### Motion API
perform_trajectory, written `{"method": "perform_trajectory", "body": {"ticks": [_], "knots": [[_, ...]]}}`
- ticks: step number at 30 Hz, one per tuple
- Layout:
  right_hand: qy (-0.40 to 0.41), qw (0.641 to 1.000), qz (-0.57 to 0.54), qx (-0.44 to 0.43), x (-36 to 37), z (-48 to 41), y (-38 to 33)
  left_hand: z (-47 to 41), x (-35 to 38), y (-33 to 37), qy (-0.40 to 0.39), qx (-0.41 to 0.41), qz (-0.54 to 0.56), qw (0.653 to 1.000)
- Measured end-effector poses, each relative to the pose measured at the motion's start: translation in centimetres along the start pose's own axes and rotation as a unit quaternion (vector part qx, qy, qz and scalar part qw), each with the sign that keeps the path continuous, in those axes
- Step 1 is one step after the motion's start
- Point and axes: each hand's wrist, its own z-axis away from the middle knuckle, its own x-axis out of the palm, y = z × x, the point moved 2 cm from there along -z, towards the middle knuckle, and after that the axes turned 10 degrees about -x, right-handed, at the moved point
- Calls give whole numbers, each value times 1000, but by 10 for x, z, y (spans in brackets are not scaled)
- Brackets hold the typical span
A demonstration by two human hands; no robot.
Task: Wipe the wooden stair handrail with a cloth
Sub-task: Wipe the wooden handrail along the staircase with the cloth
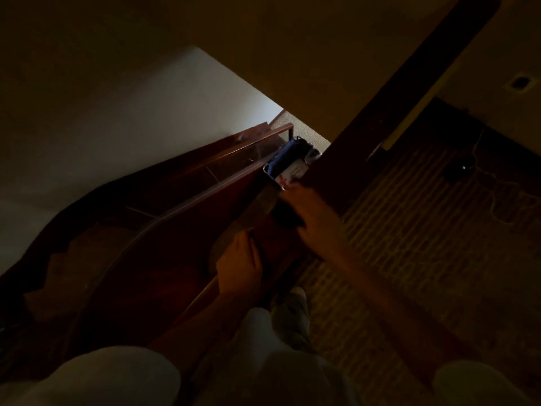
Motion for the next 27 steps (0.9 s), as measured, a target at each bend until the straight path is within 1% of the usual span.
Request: {"method": "perform_trajectory", "body": {"ticks": [2,4,5,7,8,10,12,13,14,15,16,17,18,19,20,21,22,23,24,27], "knots": [[86,990,17,110,-32,-33,38,1,0,-1,17,-4,41,999],[136,973,62,175,-56,-67,64,1,1,-1,40,-7,73,997],[144,967,88,192,-60,-81,71,1,3,-2,48,-6,80,996],[128,962,102,218,-55,-95,70,-1,6,-3,65,2,85,994],[107,966,99,213,-45,-96,62,0,7,-3,75,13,94,993],[39,986,96,132,-17,-91,28,1,8,-3,95,32,113,989],[-39,994,88,46,9,-80,-9,-1,8,-4,86,25,112,990],[-66,994,80,24,18,-74,-23,-1,9,-4,88,16,118,989],[-72,995,67,14,24,-69,-33,-1,7,-4,92,2,136,986],[-58,997,40,27,25,-66,-39,-1,5,-3,85,-17,166,982],[-28,998,-9,61,22,-65,-43,-1,1,-1,69,-43,206,975],[12,990,-80,120,17,-67,-45,-2,-5,0,52,-68,251,964],[71,963,-177,193,11,-69,-47,-5,-10,1,27,-90,308,947],[138,906,-299,266,6,-72,-51,-11,-18,4,-17,-102,387,916],[199,824,-419,324,3,-77,-56,-16,-28,12,-77,-101,490,862],[233,747,-508,360,4,-81,-64,-23,-37,21,-137,-83,591,790],[247,695,-560,378,6,-85,-71,-31,-43,31,-174,-56,653,735],[243,679,-577,385,7,-89,-78,-40,-47,40,-188,-29,676,712],[231,680,-582,382,7,-91,-83,-49,-50,48,-190,-14,682,706],[244,698,-561,373,2,-95,-78,-73,-49,60,-204,-16,677,707]]}}
